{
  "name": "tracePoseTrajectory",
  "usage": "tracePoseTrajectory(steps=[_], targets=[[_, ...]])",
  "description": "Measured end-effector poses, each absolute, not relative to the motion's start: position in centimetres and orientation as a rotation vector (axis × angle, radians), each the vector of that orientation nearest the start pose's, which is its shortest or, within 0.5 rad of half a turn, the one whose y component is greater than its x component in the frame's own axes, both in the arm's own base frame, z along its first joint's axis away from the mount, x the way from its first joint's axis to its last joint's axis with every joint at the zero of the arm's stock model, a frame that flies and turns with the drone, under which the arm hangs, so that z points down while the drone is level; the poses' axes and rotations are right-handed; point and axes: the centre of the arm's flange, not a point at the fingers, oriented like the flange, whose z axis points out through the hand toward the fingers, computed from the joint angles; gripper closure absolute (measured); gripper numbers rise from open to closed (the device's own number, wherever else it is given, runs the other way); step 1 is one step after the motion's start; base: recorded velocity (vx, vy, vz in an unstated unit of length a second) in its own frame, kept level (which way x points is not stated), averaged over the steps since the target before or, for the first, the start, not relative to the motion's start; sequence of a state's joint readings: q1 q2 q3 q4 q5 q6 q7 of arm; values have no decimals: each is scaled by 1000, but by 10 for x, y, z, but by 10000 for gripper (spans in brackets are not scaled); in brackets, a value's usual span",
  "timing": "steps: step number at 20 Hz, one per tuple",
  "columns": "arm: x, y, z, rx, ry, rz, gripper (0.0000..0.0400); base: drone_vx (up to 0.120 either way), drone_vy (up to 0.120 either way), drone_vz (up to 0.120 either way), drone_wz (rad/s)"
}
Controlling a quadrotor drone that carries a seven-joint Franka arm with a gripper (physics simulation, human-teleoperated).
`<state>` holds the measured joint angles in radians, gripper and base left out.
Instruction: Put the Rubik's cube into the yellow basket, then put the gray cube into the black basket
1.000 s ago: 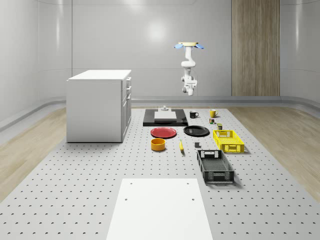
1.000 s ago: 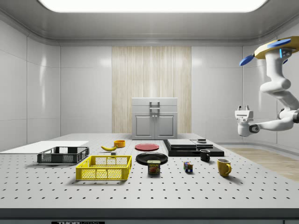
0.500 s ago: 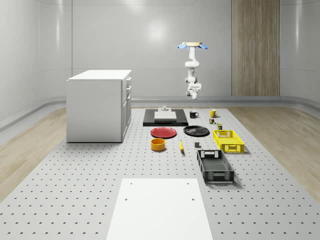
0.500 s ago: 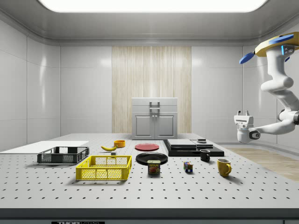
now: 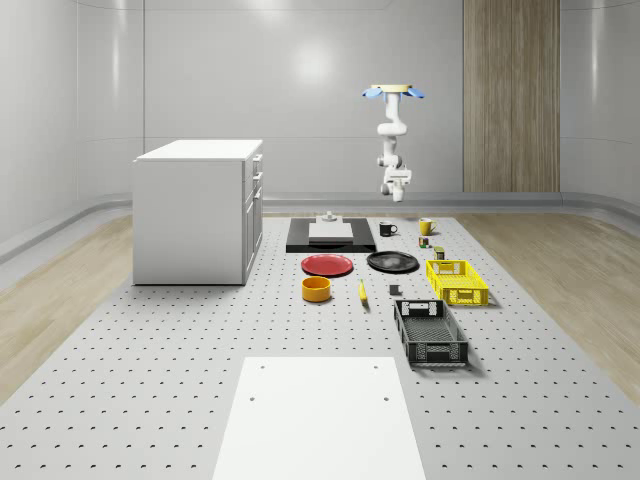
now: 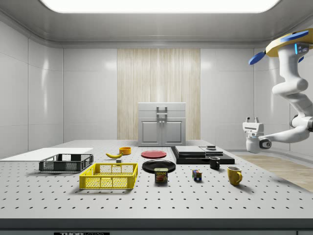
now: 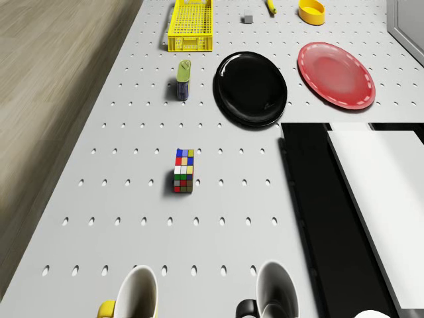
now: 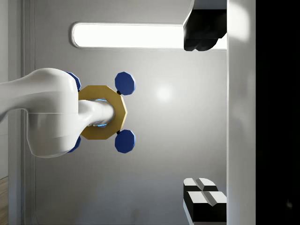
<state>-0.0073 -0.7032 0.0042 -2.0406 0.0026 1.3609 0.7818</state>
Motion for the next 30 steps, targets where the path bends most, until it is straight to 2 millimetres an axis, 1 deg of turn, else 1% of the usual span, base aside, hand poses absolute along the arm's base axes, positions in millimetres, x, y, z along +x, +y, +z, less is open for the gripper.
tracePoseTrajectory(steps=[11,30], targets=[[303,0,692,-2892,1198,-47,0,120,120,0,0],[301,5,692,-2925,1212,-96,0,120,2,0,0]])
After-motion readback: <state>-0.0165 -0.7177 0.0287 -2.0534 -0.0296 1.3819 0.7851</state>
